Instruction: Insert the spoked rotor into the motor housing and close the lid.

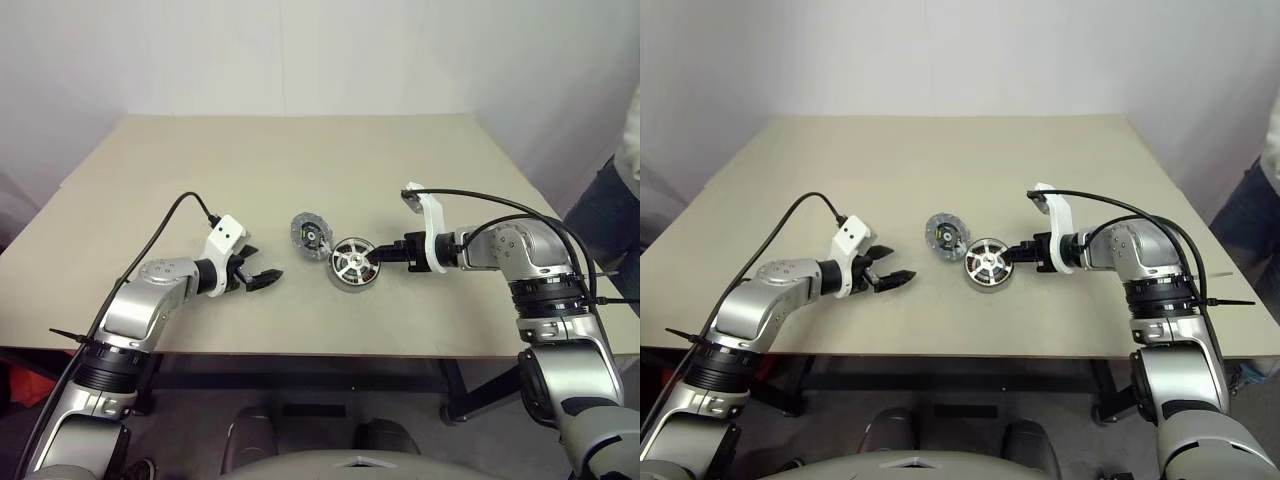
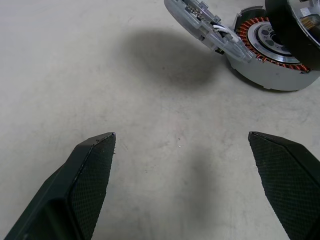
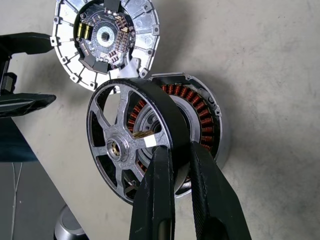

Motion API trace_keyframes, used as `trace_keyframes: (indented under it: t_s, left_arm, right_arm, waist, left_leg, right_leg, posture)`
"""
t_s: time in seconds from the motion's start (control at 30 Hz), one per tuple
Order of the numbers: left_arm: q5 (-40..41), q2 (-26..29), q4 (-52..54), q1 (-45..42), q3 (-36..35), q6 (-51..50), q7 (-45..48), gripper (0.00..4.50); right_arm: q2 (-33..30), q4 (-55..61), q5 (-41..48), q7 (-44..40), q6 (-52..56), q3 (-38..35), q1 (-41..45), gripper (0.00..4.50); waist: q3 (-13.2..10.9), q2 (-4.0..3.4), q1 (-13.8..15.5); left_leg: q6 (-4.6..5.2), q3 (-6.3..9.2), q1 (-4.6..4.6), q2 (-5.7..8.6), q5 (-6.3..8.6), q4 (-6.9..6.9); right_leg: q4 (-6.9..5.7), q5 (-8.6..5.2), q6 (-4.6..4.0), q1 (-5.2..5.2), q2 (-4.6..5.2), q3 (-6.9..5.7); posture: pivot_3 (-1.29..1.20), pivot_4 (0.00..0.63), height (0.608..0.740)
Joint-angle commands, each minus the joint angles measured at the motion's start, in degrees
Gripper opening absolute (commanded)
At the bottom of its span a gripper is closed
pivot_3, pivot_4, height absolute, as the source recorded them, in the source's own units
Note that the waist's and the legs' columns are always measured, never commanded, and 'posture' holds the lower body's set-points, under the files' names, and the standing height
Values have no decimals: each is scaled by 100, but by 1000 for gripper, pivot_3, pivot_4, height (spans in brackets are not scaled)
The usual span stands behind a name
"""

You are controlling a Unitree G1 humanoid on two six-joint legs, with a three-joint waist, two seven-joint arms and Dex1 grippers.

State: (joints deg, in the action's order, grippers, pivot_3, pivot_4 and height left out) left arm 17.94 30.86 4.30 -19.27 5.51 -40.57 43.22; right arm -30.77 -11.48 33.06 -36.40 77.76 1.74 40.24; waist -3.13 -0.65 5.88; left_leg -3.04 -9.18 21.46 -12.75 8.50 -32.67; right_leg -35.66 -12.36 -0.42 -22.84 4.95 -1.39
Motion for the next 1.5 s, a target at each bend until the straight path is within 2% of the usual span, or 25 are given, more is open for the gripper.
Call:
trace_keyframes:
  t_s: [0.03,0.63,1.03,1.33,1.5]
  left_arm:
    - [33,32,234,-16,-84,7,-30,4500]
    - [55,24,342,115,-92,-53,-91,4500]
    - [88,12,405,161,-92,-89,-124,4500]
    - [113,11,442,215,-96,-125,-178,4500]
    - [129,18,444,232,-98,-124,-201,4500]
  right_arm:
    - [60,-49,-170,120,-141,-12,182,147]
    - [312,-326,-334,330,-127,-214,470,147]
    - [468,-251,-236,612,201,-472,712,147]
    - [617,-214,-156,793,857,-804,914,147]
    - [536,-180,-330,908,789,-657,783,147]
  waist:
    - [0,0,-9]
    - [0,1,-43]
    - [0,1,-35]
    - [0,1,-23]
    - [0,1,-19]
  left_leg:
    - [0,0,-1,0,0,0]
    - [-1,3,-32,-2,0,1]
    - [-1,3,-27,-1,0,4]
    - [-1,2,-20,1,1,23]
    - [-2,2,-17,3,1,30]
  right_leg:
    - [-1,0,0,0,0,0]
    - [-3,-1,2,-2,-1,-1]
    - [-3,0,2,-11,0,-1]
    - [-2,4,-6,-20,-1,-2]
    - [1,7,-12,-23,0,-3]
  posture:
    - [0,0,740]
    - [0,0,740]
    - [0,0,740]
    - [0,0,740]
    - [0,0,740]
